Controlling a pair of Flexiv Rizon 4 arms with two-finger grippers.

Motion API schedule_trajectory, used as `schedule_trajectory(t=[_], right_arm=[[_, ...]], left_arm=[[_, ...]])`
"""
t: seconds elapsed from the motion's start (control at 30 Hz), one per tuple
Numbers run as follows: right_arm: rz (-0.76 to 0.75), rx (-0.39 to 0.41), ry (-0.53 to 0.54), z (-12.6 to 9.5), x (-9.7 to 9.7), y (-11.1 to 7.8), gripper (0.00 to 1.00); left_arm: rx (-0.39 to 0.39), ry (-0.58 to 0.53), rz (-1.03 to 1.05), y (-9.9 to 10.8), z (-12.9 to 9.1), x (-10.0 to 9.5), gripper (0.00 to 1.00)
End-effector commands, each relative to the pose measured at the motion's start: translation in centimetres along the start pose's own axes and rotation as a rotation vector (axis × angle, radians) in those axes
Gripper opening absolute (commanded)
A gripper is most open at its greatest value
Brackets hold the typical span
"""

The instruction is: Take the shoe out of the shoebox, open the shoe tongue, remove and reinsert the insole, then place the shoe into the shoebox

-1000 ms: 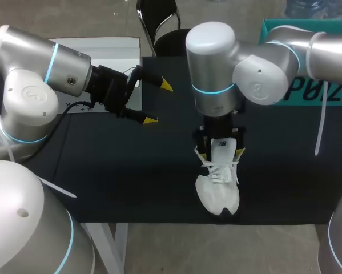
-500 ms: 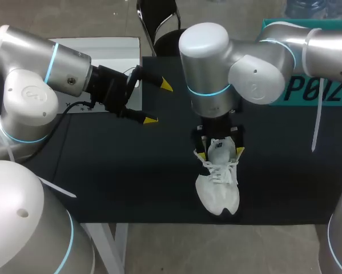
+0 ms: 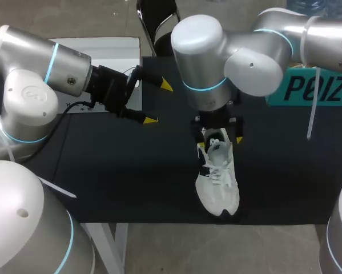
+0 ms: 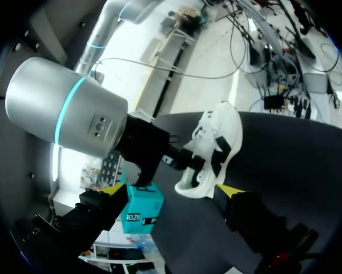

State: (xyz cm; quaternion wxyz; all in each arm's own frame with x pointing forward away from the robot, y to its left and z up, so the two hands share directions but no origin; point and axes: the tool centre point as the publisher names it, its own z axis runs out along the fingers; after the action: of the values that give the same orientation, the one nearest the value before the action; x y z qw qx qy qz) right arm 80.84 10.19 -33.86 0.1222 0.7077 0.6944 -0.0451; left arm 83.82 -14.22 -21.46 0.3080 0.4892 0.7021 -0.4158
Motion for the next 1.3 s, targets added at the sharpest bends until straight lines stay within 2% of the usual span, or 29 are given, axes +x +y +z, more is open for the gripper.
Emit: schedule_trajectory(t=[0.03, 0.07, 0.1, 0.13, 0.17, 0.4, 0.67, 1.07, 1.3], right_arm=[[0.011, -0.028, -0.009, -2.1, -1.0, 0.1, 1.0], [0.018, -0.038, -0.013, -2.6, -1.3, 0.1, 1.0], [0.024, -0.038, -0.017, -2.8, -1.4, 0.1, 0.71], [0.033, -0.036, -0.018, -3.0, -1.6, 0.0, 0.27], [0.034, -0.036, -0.019, -3.2, -1.8, -0.3, 0.0], [0.061, 0.037, -0.008, -3.2, -2.0, -2.6, 0.0], [0.055, 0.106, 0.01, -1.3, -0.9, -4.5, 0.0], [0.061, 0.145, 0.03, 1.7, -0.4, -4.3, 0.0], [0.071, 0.142, 0.051, 3.5, -0.2, -3.0, 0.0]], left_arm=[[-0.001, 0.004, 0.001, 0.0, 0.0, -0.1, 1.0], [-0.001, 0.004, 0.001, 0.0, 0.0, -0.1, 1.0], [-0.001, 0.004, 0.001, 0.0, 0.0, -0.1, 1.0], [-0.001, 0.004, 0.001, 0.0, 0.0, -0.1, 1.0], [-0.001, 0.004, 0.001, 0.0, 0.0, -0.1, 1.0], [-0.001, 0.004, 0.001, 0.0, 0.0, -0.1, 1.0], [-0.001, 0.004, 0.001, 0.0, 0.0, -0.1, 1.0], [-0.001, 0.004, 0.001, 0.0, 0.0, -0.1, 1.0], [-0.001, 0.004, 0.001, 0.0, 0.0, -0.1, 1.0]])
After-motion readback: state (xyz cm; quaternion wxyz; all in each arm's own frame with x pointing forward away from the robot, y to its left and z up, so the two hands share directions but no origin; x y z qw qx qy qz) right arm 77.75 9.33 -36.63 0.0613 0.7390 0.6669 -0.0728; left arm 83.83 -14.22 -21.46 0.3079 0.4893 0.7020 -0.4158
